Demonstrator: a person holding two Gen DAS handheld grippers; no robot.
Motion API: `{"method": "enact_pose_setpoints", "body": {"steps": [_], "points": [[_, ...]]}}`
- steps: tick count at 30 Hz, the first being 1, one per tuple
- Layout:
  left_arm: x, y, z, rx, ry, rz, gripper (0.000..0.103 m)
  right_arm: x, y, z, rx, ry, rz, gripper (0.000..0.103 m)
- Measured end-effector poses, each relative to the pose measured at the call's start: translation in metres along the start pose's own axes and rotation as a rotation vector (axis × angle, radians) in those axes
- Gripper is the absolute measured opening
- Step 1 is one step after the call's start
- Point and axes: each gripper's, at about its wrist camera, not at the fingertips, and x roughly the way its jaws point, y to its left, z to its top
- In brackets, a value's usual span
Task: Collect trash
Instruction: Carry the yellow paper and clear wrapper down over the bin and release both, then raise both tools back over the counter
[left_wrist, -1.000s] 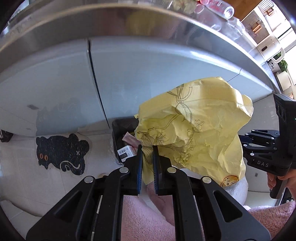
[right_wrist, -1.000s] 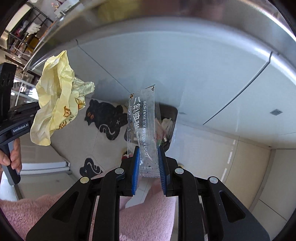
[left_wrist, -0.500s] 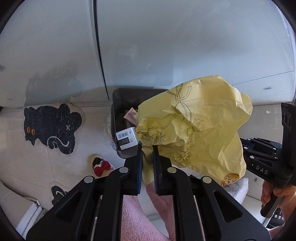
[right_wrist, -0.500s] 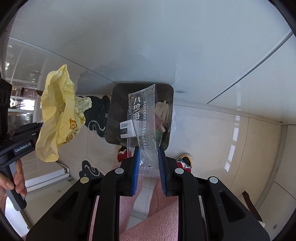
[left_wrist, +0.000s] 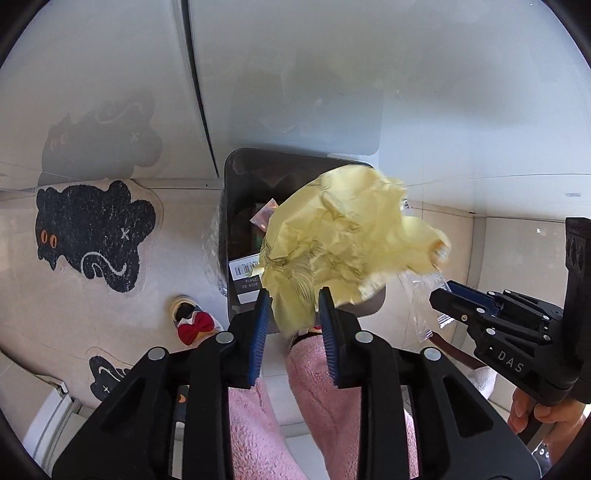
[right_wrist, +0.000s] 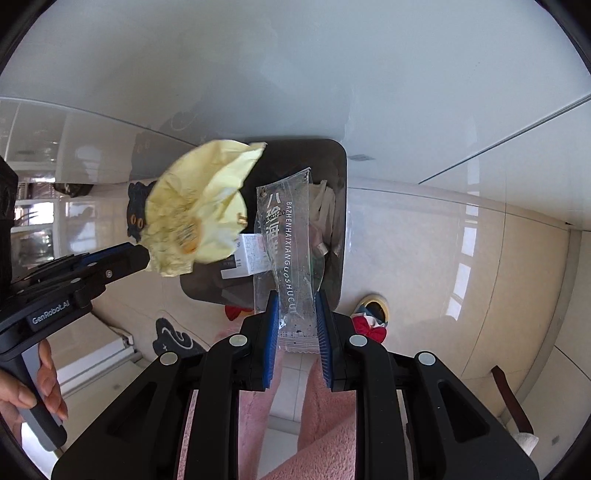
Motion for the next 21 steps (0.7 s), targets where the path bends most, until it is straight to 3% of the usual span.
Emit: {"method": "enact_pose_setpoints", "body": {"steps": [2, 5, 9, 11, 13, 18, 21], "points": [[-0.002, 0.002, -0.001, 0.000, -0.001, -0.009, 0.039, 0.005, 0.000, 0.004, 0.009, 0.013, 0.010, 0.021], [-0.005, 0.008, 0.000, -0.008, 0.003, -0.004, 0.046, 0.011, 0.005, 0.010, 0.008, 0.025, 0.010, 0.023], [-0.016, 0.015, 0.000, -0.027, -0.018, -0.011, 0.047, 0.015, 0.009, 0.014, 0.026, 0.028, 0.023, 0.025], [-0.024, 0.017, 0.001, -0.030, -0.028, -0.013, 0.048, 0.018, 0.013, 0.017, 0.028, 0.037, 0.025, 0.033], [-0.031, 0.018, 0.001, -0.031, -0.038, -0.015, 0.049, 0.016, 0.016, 0.017, 0.032, 0.034, 0.031, 0.050], [-0.048, 0.017, 0.000, -0.035, -0.066, -0.031, 0.052, 0.005, 0.013, 0.013, 0.048, 0.013, 0.033, 0.056], [-0.063, 0.009, -0.004, -0.014, -0.081, -0.024, 0.061, -0.015, 0.014, 0.005, 0.051, -0.017, 0.034, 0.068]]}}
